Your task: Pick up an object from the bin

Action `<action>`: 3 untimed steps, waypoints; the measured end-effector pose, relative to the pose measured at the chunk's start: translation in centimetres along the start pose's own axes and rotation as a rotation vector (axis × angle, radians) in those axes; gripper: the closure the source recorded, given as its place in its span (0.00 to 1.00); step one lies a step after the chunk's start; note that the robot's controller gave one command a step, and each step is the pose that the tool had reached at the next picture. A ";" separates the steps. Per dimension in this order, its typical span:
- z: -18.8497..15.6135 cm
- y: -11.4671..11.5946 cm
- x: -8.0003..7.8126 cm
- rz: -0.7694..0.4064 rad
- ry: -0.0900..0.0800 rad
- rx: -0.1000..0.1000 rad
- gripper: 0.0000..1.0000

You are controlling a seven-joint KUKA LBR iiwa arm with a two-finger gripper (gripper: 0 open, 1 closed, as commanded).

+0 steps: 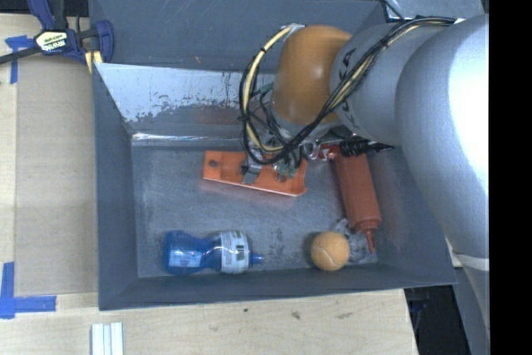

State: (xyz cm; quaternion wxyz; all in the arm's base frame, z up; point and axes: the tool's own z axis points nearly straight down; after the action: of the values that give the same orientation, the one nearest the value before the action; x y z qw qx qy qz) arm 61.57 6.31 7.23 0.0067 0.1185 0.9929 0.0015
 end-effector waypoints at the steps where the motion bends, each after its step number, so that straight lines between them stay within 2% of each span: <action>1: -0.2 0.0 0.0 0.000 -0.001 0.000 1.00; 3: -3.3 -0.1 0.3 0.000 0.010 0.004 1.00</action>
Offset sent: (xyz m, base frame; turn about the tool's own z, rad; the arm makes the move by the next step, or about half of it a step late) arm 0.0000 0.0001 0.0904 0.0000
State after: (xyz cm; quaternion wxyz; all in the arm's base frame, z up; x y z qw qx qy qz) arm 61.23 6.23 10.52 0.0013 0.1184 0.9930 0.0002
